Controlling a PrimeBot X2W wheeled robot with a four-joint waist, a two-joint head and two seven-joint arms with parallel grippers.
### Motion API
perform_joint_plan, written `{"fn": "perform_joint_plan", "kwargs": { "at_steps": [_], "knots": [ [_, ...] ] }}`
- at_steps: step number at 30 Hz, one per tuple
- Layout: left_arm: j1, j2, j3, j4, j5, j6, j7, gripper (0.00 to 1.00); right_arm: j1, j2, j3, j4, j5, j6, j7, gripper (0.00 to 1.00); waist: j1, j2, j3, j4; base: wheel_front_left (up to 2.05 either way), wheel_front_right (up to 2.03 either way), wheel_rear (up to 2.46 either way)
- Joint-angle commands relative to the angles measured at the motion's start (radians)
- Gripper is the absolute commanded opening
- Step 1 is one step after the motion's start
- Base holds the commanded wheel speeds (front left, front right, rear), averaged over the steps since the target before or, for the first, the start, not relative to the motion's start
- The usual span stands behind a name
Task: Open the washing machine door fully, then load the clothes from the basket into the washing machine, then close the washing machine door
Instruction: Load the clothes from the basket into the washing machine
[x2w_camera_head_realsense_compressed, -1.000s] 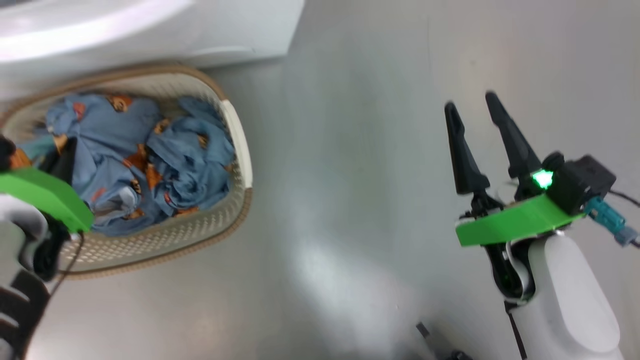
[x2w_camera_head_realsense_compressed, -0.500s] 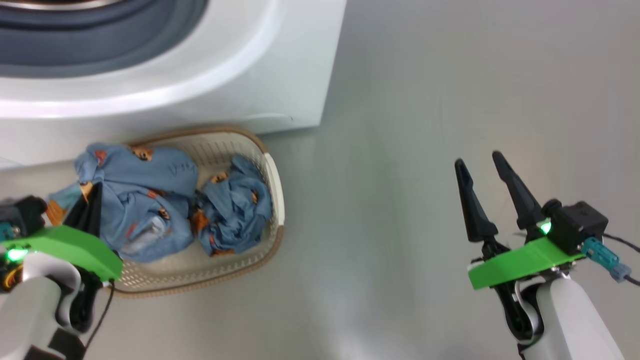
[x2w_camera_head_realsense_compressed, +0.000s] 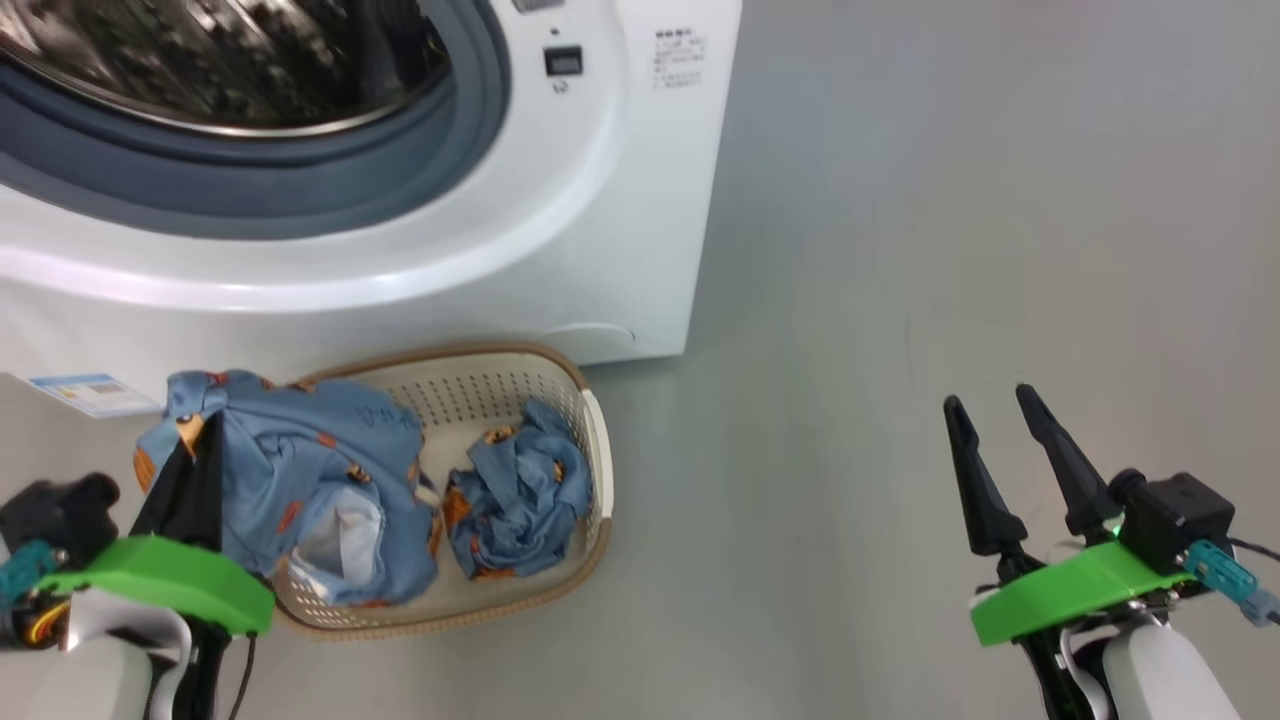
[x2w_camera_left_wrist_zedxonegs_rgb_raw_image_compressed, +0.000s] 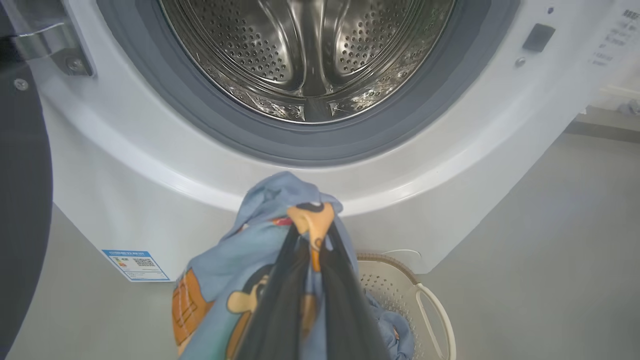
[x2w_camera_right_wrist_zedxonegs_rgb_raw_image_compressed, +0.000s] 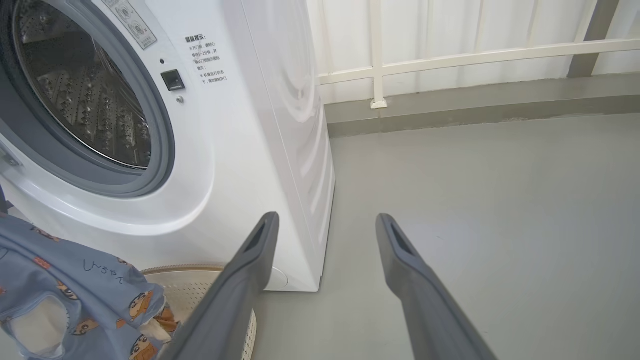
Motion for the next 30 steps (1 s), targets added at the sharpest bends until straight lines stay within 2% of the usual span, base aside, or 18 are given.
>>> {"fn": "perform_joint_plan", "kwargs": {
  "at_steps": [1,10,18,26,30],
  "knots": [
    [0.015,0.028,0.057,-0.046,0.025,-0.001,-0.014,0.0,0.021,-0.008,0.014,-0.022,0.006,0.002,-0.005,1.0,0.0,0.0,-0.043,0.022,0.0,0.0,0.0],
    [0.167,-0.026,0.165,-0.199,0.122,-0.001,-0.014,0.0,0.082,-0.026,-0.012,-0.028,0.013,0.002,-0.005,1.0,0.0,0.0,-0.104,0.044,0.0,0.0,0.0],
    [0.289,-0.104,0.252,-0.321,0.195,-0.001,-0.014,0.0,0.115,-0.03,-0.032,-0.039,0.014,0.002,-0.005,1.0,0.0,0.0,-0.121,0.048,0.0,0.0,0.0],
    [0.302,-0.14,0.27,-0.357,0.211,-0.001,-0.014,0.0,0.113,-0.026,-0.045,-0.05,0.011,0.002,-0.005,1.0,0.0,0.0,-0.099,0.049,0.0,0.0,0.0],
    [0.262,-0.133,0.261,-0.351,0.206,-0.001,-0.014,0.0,0.099,-0.018,-0.047,-0.057,0.007,0.002,-0.005,1.0,0.0,0.0,-0.068,0.043,0.0,0.0,0.0]
  ]
}}
